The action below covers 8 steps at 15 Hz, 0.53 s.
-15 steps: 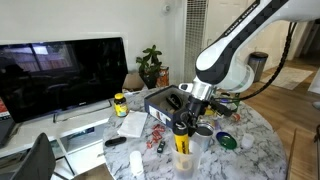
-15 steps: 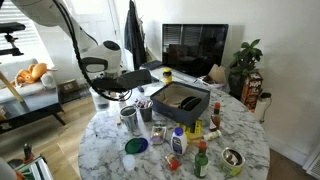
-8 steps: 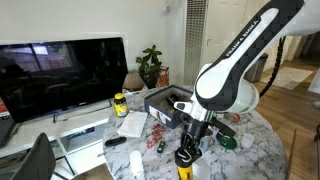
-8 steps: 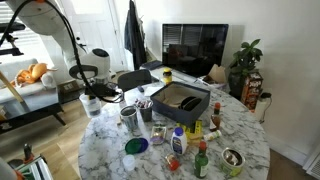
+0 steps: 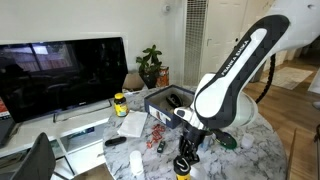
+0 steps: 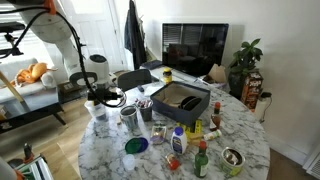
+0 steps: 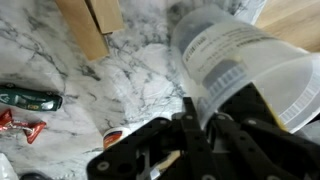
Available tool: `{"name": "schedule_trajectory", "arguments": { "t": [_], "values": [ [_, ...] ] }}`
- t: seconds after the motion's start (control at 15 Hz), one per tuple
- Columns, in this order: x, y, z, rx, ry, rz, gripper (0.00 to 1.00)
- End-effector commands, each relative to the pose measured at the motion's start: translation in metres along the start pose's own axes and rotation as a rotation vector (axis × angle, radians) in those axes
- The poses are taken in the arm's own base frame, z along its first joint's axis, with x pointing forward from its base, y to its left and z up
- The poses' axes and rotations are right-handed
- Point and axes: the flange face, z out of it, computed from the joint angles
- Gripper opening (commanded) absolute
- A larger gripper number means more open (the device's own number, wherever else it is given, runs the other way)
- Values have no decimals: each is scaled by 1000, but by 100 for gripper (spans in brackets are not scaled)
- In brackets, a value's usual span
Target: Put the blue and green lids on the table, remove the large clear cup from the box and put it on the table, place the silver cup and small clear cup in the box
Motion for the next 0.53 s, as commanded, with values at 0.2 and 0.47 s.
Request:
{"name": "schedule_trajectory", "arguments": {
  "t": [0.2, 0.47],
  "values": [
    [13, 10, -27, -38, 46, 8, 67],
    [13, 22, -62, -86, 81, 33, 95]
  ]
}}
